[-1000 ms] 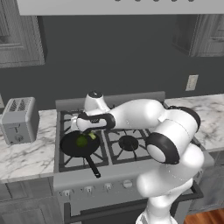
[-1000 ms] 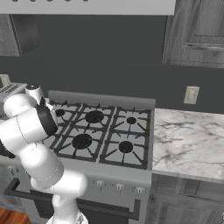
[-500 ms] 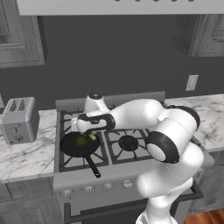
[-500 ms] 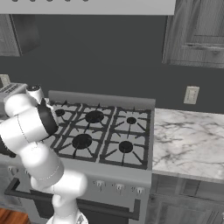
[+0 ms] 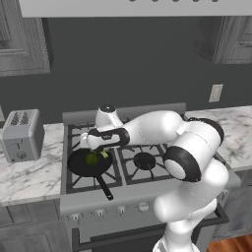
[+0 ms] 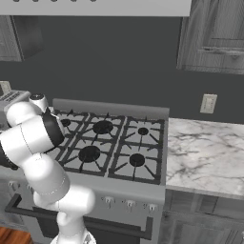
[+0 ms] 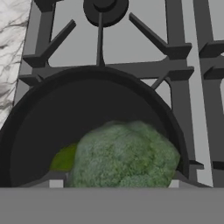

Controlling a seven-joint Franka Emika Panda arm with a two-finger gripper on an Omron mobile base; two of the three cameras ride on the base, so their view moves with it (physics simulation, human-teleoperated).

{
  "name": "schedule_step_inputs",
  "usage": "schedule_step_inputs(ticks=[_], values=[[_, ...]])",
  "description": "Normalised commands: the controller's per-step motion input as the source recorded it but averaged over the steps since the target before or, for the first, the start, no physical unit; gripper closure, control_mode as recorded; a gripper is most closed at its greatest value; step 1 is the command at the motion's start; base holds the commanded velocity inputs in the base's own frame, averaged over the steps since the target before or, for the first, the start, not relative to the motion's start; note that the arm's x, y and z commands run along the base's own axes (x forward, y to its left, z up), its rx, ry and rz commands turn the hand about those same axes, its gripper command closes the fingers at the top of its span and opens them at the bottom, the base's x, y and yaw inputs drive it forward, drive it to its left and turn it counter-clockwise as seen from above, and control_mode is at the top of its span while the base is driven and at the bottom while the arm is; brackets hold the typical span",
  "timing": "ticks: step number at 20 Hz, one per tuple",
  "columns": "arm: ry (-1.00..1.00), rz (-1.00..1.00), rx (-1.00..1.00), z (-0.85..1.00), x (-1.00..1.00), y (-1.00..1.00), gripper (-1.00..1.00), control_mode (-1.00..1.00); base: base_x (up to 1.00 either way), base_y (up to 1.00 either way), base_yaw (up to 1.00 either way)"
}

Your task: Put the lime and broccoli in the pan. Then turn on the front left burner and set the heat to medium.

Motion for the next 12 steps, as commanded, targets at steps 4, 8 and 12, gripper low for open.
schedule_step_inputs(ticks=[4, 8, 12], values=[[0.00, 0.00, 0.00, 0.00, 0.00, 0.00, -1.00, -1.00, 0.00, 0.00, 0.00], [0.00, 0.00, 0.00, 0.00, 0.00, 0.00, -1.00, -1.00, 0.00, 0.00, 0.00], [0.00, 0.00, 0.00, 0.00, 0.00, 0.00, -1.00, -1.00, 0.00, 0.00, 0.00]])
